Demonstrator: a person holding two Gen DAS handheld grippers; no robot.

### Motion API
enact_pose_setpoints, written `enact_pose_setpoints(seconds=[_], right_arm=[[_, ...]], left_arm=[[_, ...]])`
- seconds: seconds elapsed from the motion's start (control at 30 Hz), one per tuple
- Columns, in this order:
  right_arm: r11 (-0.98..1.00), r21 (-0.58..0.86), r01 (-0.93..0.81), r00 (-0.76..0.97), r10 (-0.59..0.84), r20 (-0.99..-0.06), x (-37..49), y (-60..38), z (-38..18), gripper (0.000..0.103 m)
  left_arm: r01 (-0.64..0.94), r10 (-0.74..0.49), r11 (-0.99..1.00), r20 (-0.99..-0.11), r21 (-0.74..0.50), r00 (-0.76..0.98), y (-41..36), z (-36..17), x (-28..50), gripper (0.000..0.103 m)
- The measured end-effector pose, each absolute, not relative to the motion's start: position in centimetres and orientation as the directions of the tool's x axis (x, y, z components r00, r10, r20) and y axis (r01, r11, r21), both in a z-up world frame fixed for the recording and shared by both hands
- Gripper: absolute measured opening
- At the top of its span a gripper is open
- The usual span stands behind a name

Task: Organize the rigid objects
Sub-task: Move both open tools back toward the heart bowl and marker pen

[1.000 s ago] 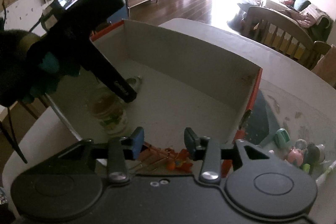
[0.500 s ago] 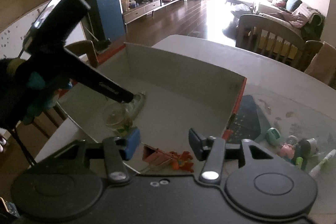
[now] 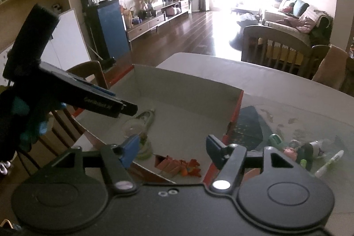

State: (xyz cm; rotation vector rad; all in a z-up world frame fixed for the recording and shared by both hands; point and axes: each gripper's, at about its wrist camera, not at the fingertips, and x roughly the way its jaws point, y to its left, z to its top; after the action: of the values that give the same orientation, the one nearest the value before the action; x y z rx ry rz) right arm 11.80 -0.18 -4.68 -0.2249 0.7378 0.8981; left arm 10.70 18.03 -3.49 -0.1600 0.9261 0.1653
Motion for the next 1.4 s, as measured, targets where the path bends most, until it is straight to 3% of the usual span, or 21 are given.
enact_pose_setpoints(seconds=[0.1,0.2,0.7,0.77,1.17,1.23,1.4], right_arm=[[0.623,0.126,-0.772,0.408,0.638,-0.653,11.6,-1.1,-4.1,0.074],[0.626,0.138,-0.767,0.413,0.647,-0.641,11.4,-2.2,-3.7,0.079],[0.648,0.192,-0.737,0.461,0.69,-0.558,11.5,-9.7,-3.5,0.099],[0.661,0.198,-0.724,0.475,0.685,-0.552,11.7,-10.7,-3.6,0.101],[0.705,0.228,-0.671,0.506,0.661,-0.555,15.4,-17.5,-5.3,0.103],[0.709,0.244,-0.662,0.516,0.667,-0.537,16.1,-18.9,-5.6,0.103],[0.743,0.218,-0.633,0.536,0.624,-0.569,18.5,-21.3,-6.3,0.103]], left_arm=[[-0.214,0.067,0.974,-0.793,-0.081,0.605,17.2,-2.8,10.0,0.052],[-0.218,0.07,0.972,-0.775,-0.089,0.628,16.3,-2.1,9.3,0.064],[-0.212,0.025,0.964,-0.742,-0.158,0.67,9.8,-1.5,8.6,0.074],[-0.206,0.02,0.965,-0.736,-0.163,0.676,8.8,-1.5,8.8,0.081],[-0.17,-0.002,0.972,-0.734,-0.16,0.679,2.3,-3.2,11.5,0.09],[-0.17,0.003,0.973,-0.73,-0.155,0.683,1.3,-3.6,12.0,0.103],[-0.176,0.019,0.975,-0.736,-0.137,0.677,-1.3,-5.1,13.6,0.103]])
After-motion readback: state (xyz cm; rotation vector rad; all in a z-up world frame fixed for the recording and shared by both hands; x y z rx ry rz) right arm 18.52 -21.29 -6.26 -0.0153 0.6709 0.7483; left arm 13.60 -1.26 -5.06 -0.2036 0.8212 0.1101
